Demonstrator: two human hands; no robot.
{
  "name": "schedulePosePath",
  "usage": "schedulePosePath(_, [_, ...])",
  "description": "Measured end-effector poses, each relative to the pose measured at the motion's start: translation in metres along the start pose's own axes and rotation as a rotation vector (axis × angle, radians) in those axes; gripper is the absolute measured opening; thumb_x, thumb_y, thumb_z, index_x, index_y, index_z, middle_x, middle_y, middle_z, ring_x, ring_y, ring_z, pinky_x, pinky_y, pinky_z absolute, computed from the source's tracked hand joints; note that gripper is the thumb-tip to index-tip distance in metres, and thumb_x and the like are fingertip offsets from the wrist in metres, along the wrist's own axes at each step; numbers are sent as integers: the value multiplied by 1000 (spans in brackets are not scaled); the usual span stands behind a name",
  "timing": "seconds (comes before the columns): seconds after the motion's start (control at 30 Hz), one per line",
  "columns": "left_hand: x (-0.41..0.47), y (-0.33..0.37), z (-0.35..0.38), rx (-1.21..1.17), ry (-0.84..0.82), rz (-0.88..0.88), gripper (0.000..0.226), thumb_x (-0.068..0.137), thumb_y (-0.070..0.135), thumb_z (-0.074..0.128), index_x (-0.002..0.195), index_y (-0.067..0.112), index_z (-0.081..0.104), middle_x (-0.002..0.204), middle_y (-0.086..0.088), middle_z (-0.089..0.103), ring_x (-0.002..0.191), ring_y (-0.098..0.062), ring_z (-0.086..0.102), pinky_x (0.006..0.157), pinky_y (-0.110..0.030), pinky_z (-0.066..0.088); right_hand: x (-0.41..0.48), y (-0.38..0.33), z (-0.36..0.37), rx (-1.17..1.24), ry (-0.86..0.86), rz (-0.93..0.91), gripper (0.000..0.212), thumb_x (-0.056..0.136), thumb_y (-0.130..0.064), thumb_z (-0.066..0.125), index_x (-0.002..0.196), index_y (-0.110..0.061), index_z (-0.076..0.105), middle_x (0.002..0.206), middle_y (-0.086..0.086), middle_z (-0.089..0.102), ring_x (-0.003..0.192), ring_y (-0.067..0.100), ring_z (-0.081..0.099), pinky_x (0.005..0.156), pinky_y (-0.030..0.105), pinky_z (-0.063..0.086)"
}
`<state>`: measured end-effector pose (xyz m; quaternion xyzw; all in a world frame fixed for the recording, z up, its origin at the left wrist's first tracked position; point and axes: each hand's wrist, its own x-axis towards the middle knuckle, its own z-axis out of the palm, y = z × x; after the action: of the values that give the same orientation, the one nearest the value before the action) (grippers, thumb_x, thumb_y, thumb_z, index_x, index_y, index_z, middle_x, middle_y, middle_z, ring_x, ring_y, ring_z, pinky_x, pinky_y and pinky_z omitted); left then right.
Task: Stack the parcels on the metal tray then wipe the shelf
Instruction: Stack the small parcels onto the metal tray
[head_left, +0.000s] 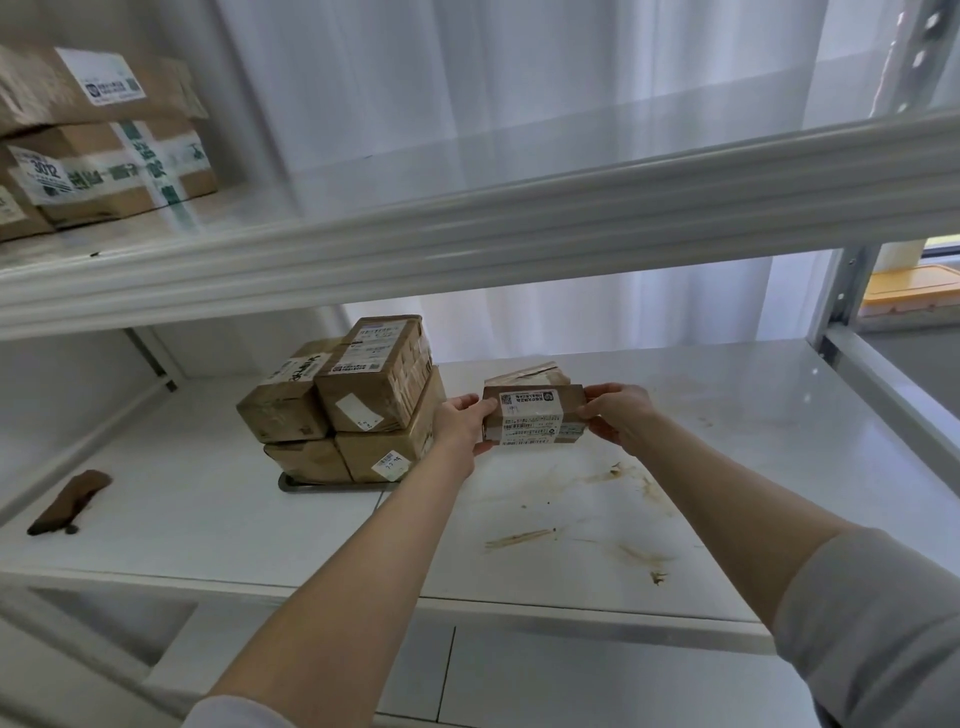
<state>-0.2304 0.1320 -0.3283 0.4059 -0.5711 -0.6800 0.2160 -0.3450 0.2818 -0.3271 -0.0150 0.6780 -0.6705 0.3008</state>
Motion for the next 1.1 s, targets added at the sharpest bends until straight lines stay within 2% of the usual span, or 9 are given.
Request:
schedulePosePath(0.13, [4, 0, -2, 24, -34, -5, 34, 90, 6, 60, 124, 9, 54, 110, -14, 64, 96, -28, 62, 81, -44, 56, 1, 0, 4, 4, 15, -12, 35, 82, 18, 57, 110, -2, 62, 103, 18, 64, 89, 27, 62, 61, 24, 53])
schedulePosePath(0.2, [5, 0, -4, 34, -42, -5, 34, 90, 5, 59, 124, 9, 54, 107, -12, 64, 95, -26, 61, 74, -41, 55, 2, 1, 5, -1, 25, -11, 29, 82, 18, 58, 99, -5, 63, 106, 19, 65, 91, 28, 63, 63, 26, 55])
schedulePosePath(0.33, [7, 1, -8, 0, -61, 0, 34, 90, 2, 58, 122, 10, 55, 105, -11, 63, 92, -23, 61, 78, -41, 55, 5, 2, 7, -10, 55, -8, 26, 83, 16, 59, 82, -10, 60, 107, 19, 65, 93, 28, 63, 68, 27, 56])
schedulePosePath(0.47, [9, 2, -11, -28, -45, 26, 35, 88, 1, 59, 121, 10, 57, 102, -11, 64, 82, -19, 61, 65, -32, 52, 6, 2, 11, -2, 70, 2, 23, 82, 15, 61, 91, -6, 63, 110, 19, 65, 96, 28, 63, 65, 27, 55])
schedulePosePath(0.57, [9, 3, -12, -38, -37, 29, 36, 87, 1, 61, 122, 9, 57, 103, -13, 65, 90, -24, 62, 73, -34, 53, 6, 3, 15, -4, 70, 11, 26, 82, 14, 61, 98, -6, 63, 112, 19, 64, 104, 31, 63, 64, 27, 55])
schedulePosePath(0.63, [9, 3, -14, -36, -39, 30, 36, 87, 2, 61, 122, 10, 57, 106, -14, 66, 92, -25, 61, 72, -32, 53, 6, 3, 17, -4, 69, 15, 26, 83, 14, 62, 98, -6, 63, 113, 19, 64, 105, 31, 63, 63, 26, 54])
schedulePosePath(0.8, [9, 1, -19, -32, -58, 34, 34, 89, 4, 62, 121, 9, 57, 120, -18, 64, 95, -27, 62, 68, -33, 55, 4, -1, 17, -12, 60, 11, 26, 83, 13, 62, 102, -4, 66, 112, 18, 65, 98, 28, 63, 55, 25, 51])
schedulePosePath(0.93, [8, 1, -19, -28, -66, 44, 34, 91, 4, 60, 124, 7, 56, 122, -18, 63, 96, -27, 62, 67, -32, 55, 3, -2, 18, -19, 52, 16, 26, 85, 12, 60, 105, -4, 64, 112, 18, 65, 93, 26, 62, 52, 23, 49])
schedulePosePath(1.1, [8, 2, -17, -16, -68, 49, 34, 91, 1, 58, 125, 7, 55, 121, -18, 63, 96, -27, 61, 73, -34, 54, 3, 0, 17, -41, 69, 35, 25, 85, 9, 62, 108, 2, 65, 111, 21, 66, 90, 27, 63, 54, 24, 51])
